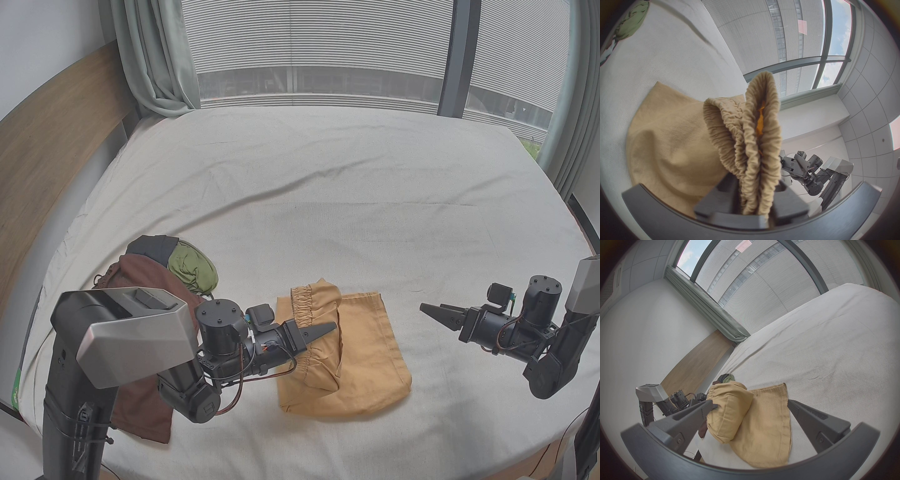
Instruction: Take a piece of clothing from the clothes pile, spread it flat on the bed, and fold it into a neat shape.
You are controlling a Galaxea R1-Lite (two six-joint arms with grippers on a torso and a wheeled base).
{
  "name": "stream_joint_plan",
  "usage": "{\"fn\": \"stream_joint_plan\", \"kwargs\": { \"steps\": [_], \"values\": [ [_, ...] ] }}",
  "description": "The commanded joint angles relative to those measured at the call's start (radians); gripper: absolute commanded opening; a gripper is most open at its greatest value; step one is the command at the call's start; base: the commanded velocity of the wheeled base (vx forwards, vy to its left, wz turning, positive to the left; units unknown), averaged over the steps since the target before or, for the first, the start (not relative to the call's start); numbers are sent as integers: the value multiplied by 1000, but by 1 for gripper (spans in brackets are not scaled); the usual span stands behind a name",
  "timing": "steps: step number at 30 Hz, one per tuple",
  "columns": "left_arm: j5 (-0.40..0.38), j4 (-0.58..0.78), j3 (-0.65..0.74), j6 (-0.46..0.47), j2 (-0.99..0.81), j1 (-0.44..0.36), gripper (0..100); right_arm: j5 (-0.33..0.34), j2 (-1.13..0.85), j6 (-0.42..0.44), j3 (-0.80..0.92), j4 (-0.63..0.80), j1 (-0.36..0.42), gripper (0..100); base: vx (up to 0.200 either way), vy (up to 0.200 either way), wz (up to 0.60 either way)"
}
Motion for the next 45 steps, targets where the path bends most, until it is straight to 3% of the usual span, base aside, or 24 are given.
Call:
{"fn": "stream_joint_plan", "kwargs": {
  "steps": [1,29,38,45],
  "values": [
    [1,-3,-4,0,1,0,100,0,3,0,1,0,0,100,0,0,0],
    [23,-17,100,54,-71,51,100,-4,27,-5,8,0,6,100,0,0,0],
    [9,-19,208,192,-131,143,100,-4,58,-6,8,-2,8,100,0,0,0],
    [-66,-17,344,275,-285,266,100,-7,66,-9,11,0,12,100,0,0,0]
  ]
}}
